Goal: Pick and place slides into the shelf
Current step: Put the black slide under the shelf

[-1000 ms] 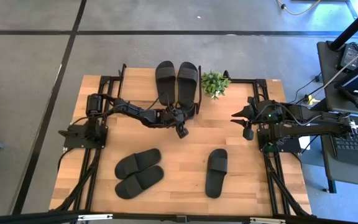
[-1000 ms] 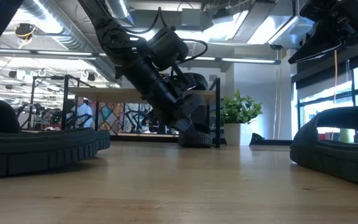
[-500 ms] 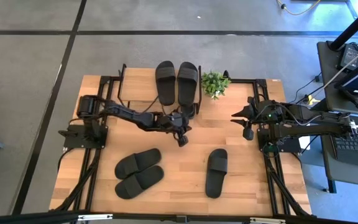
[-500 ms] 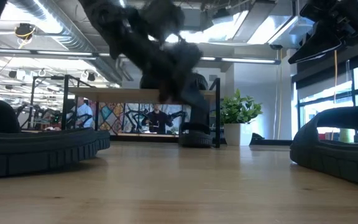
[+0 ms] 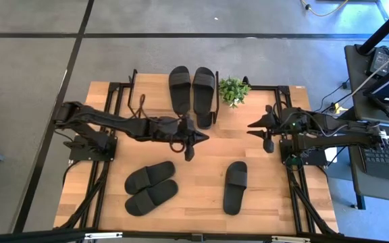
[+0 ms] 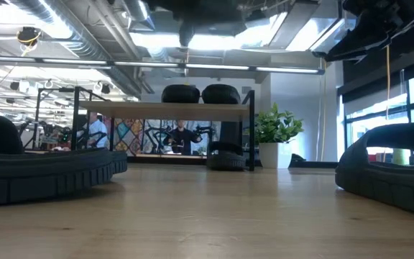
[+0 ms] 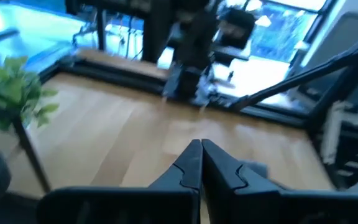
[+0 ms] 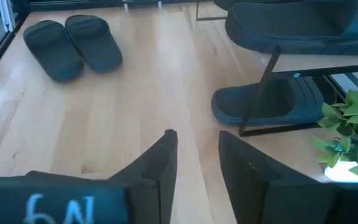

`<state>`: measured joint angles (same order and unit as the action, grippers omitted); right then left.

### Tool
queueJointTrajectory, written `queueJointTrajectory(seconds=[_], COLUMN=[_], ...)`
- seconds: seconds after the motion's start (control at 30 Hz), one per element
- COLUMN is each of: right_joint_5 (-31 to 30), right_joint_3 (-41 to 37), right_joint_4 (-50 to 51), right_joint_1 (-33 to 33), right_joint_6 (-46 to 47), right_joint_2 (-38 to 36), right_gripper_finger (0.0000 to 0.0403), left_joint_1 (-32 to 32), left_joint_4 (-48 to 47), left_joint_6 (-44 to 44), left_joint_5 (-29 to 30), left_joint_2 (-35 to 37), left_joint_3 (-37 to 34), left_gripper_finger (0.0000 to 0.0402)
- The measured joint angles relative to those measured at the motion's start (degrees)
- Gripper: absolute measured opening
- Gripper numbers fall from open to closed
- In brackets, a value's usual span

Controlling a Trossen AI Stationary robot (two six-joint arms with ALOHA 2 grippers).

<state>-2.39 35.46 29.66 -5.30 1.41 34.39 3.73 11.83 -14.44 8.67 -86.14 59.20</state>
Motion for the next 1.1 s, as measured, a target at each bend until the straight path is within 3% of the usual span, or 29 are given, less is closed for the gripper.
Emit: queueJointTrajectory(seconds=[0.17, 0.4, 0.57, 0.87, 1.1], right_joint_5=[0.0, 0.0, 0.6, 1.7, -5.9], right_joint_3=[0.0, 0.0, 1.6, 10.6, 22.2], right_joint_4=[-0.4, -1.3, -7.6, -9.4, -4.5], right_joint_1=[0.0, 0.0, 0.0, 3.6, 10.9], right_joint_6=[-0.2, -0.1, 4.5, -2.9, -7.6], right_joint_2=[1.1, 2.4, 2.5, 8.3, 22.0], right_gripper_finger=[0.0139, 0.0146, 0.0146, 0.0146, 0.0146], left_joint_1=[2.9, 5.8, 7.0, 8.7, 12.3], left_joint_4=[0.0, -0.5, -2.2, -17.2, -28.3], left_joint_6=[1.3, 1.5, 1.8, 6.1, 5.8], left_joint_5=[1.5, 3.1, 2.1, 3.3, 8.0], left_joint_2=[2.0, 2.0, 4.2, 15.6, 24.8], left_joint_3=[0.0, 0.0, 0.0, 0.0, -1.0], left_gripper_finger=[0.0017, 0.0101, 0.0144, 0.0153, 0.0154])
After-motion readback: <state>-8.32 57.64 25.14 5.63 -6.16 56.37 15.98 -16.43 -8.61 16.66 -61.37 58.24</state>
